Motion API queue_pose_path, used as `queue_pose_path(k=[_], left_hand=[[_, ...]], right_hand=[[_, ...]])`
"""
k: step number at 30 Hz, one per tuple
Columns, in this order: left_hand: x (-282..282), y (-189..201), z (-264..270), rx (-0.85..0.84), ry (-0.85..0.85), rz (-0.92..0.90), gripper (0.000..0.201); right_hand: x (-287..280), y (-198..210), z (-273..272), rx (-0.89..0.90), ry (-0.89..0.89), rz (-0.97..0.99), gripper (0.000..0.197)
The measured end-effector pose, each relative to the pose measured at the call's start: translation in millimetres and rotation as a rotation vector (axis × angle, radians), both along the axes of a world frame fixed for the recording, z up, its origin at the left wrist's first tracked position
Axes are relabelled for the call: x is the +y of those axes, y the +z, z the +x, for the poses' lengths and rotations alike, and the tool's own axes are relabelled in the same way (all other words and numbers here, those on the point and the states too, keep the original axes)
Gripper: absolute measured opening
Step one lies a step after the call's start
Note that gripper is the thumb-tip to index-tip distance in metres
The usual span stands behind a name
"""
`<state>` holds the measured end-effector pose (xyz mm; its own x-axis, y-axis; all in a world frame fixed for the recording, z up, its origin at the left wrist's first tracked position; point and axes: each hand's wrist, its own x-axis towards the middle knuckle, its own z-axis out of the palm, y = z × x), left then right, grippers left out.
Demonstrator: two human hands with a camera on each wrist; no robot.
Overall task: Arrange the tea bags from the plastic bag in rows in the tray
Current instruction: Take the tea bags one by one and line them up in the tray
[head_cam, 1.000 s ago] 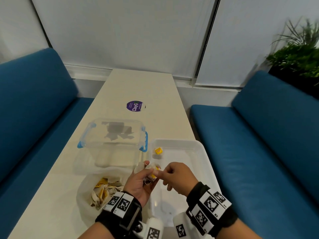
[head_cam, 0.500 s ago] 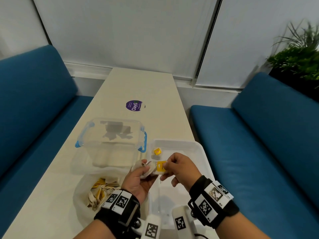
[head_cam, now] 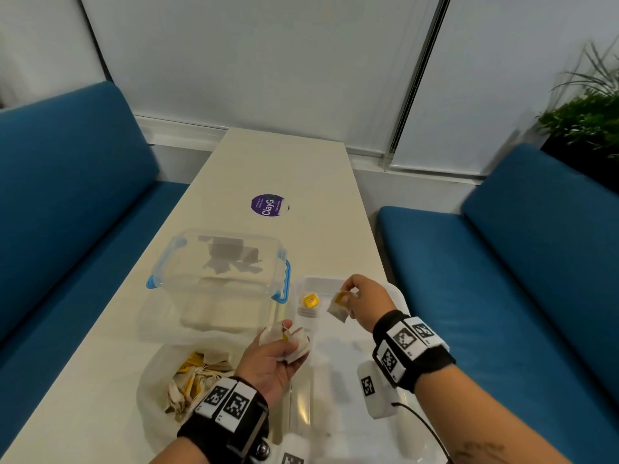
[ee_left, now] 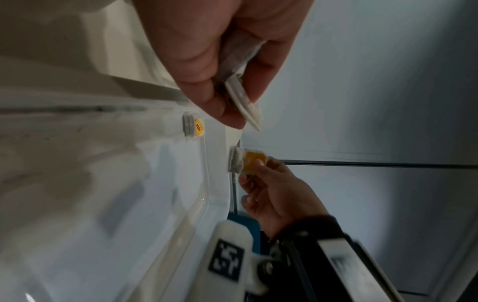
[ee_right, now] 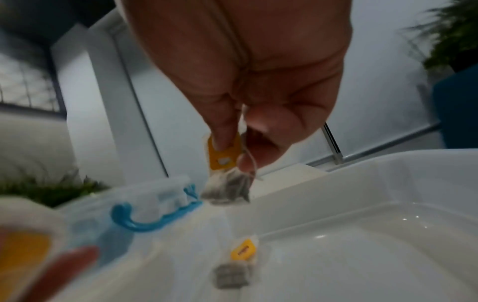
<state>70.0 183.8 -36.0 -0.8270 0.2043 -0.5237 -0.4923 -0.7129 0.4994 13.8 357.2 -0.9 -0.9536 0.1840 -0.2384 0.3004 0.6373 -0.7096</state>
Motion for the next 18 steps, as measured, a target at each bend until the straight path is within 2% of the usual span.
queue_pose_path(k=[4, 8, 13, 18], left_hand=[[2, -2, 4, 0.004, -0.050, -0.040, 0.033], [2, -3, 6, 0.003, -0.089, -0.073, 0.031], [1, -6, 7, -0.015, -0.117, -0.093, 0.031], [-1, -5, 7, -0.020, -0.130, -0.089, 0.031]], right_hand=[[-10, -23, -24, -0.185, 0.040, 0.041, 0.017], [-22, -40, -37, -0.286, 0.087, 0.042, 0.021], [-30, -56, -50, -0.209, 0.064, 0.091, 0.038], [-34, -69, -53, -0.135, -0.029, 0.051, 0.032]])
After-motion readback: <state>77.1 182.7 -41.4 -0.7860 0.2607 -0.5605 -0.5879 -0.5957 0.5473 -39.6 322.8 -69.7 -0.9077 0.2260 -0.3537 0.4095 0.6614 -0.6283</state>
